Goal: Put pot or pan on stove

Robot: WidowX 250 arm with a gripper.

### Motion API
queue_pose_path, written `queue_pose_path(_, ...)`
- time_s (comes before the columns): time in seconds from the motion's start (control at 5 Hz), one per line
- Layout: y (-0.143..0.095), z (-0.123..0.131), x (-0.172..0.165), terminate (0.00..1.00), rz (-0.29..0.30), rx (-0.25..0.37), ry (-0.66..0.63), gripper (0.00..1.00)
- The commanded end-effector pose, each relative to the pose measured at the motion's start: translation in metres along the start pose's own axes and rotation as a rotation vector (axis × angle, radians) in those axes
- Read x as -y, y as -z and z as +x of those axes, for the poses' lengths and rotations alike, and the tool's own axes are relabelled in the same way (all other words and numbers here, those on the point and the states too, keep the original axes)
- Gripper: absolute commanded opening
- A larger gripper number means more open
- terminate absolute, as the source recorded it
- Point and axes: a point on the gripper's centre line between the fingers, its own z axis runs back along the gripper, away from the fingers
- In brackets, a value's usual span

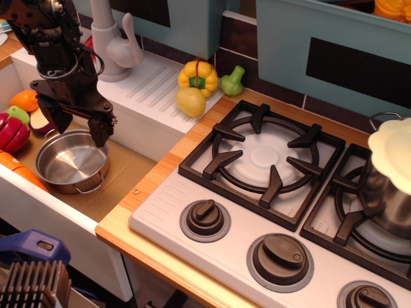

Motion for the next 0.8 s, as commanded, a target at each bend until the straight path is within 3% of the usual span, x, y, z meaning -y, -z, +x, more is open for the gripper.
queue_pose_path(0.0,0.0,0.0,0.0,0.0,0.0,0.0,0.0,1.0)
queue_pose_path(0.6,0.032,0.017,0.004,0.0,-0.07,-0.02,-0.043,1.0)
